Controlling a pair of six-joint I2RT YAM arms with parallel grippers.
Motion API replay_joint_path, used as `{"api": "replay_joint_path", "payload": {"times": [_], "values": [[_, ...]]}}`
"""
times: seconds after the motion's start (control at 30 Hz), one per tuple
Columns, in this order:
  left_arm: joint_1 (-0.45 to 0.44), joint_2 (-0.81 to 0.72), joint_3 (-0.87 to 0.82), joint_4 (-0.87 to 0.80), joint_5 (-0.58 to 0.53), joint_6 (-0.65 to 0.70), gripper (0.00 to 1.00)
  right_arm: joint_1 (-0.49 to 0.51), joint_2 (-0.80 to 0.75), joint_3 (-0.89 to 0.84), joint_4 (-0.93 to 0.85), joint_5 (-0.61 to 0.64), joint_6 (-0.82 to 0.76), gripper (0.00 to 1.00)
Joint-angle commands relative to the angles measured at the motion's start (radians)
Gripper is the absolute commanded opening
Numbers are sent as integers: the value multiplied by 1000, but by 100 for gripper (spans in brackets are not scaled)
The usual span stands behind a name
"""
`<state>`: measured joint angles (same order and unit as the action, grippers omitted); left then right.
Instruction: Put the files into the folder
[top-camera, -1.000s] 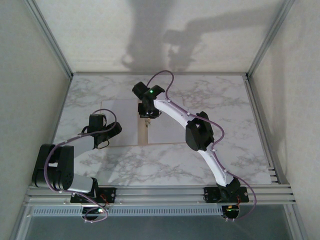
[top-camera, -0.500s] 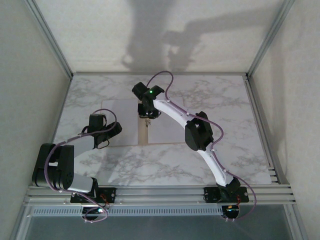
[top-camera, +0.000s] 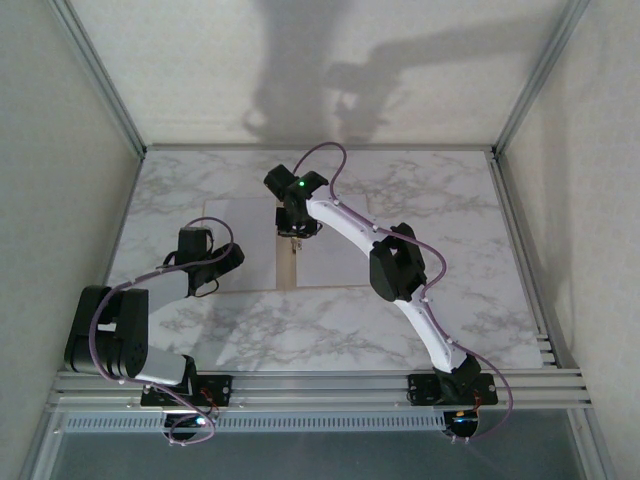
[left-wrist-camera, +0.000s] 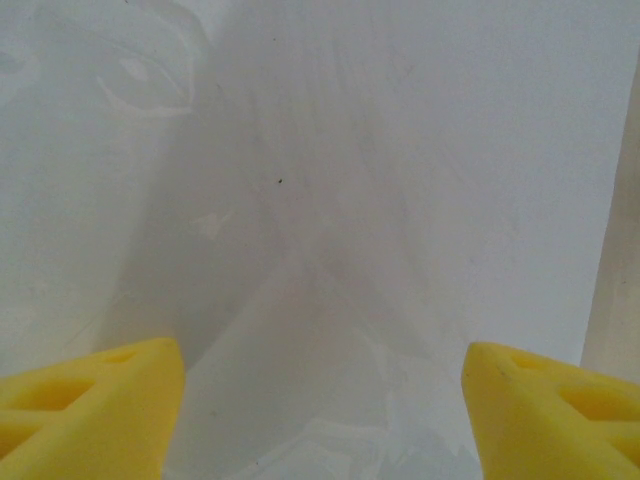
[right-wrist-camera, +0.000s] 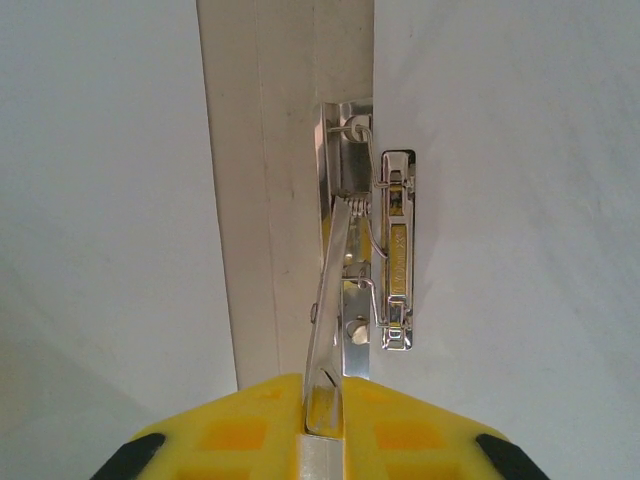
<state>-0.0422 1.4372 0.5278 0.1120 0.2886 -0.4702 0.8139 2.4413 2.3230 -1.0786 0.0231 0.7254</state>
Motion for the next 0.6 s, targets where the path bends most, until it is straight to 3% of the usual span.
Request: {"api": "replay_joint_path", "payload": {"times": [0.0, 0.57], "values": [[1, 32, -4, -50, 30, 10, 75, -9, 24, 30, -37, 3, -6, 15], [3, 40, -4, -52, 30, 9, 75, -3, 29, -1, -53, 10, -22, 12]]}}
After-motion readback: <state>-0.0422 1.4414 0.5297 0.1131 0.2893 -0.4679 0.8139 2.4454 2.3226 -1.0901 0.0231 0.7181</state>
